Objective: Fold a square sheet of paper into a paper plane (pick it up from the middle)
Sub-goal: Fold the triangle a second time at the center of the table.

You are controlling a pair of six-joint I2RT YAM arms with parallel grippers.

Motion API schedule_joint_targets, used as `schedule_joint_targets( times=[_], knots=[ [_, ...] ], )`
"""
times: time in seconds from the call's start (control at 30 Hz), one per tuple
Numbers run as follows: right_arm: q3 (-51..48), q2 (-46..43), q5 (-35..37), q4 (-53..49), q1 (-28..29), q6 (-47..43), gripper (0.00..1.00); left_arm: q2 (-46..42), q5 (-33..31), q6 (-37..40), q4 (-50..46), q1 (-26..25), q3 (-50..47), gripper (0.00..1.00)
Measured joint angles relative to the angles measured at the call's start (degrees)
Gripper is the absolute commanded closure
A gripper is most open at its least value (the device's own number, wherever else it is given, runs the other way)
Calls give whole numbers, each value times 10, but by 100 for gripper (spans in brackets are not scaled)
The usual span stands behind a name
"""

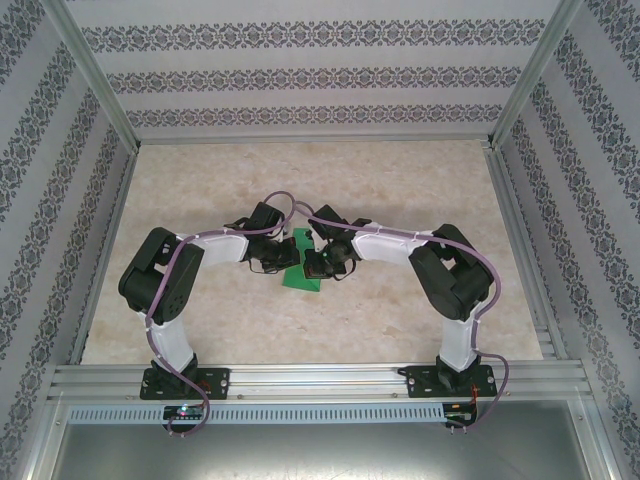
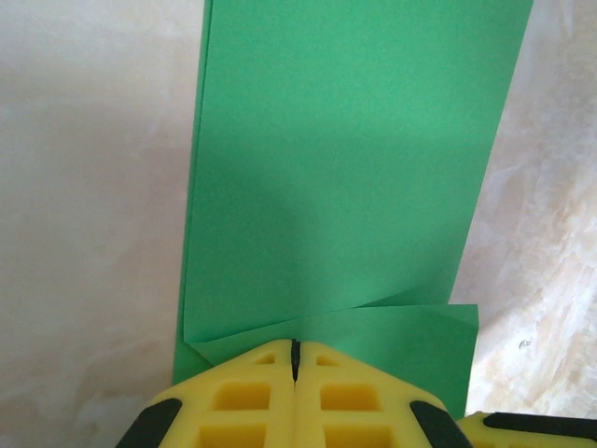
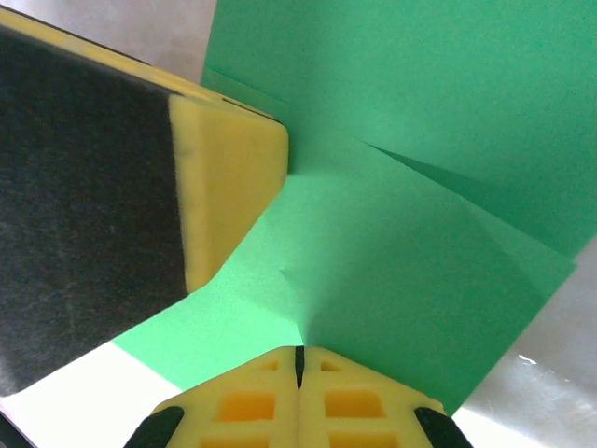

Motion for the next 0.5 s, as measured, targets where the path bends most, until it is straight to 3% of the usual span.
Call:
schedule_joint_targets(
  times=[0.5],
  knots=[
    [0,10,9,-2,4,-2,100,0,0,-6,2,0,-1,100]
  ],
)
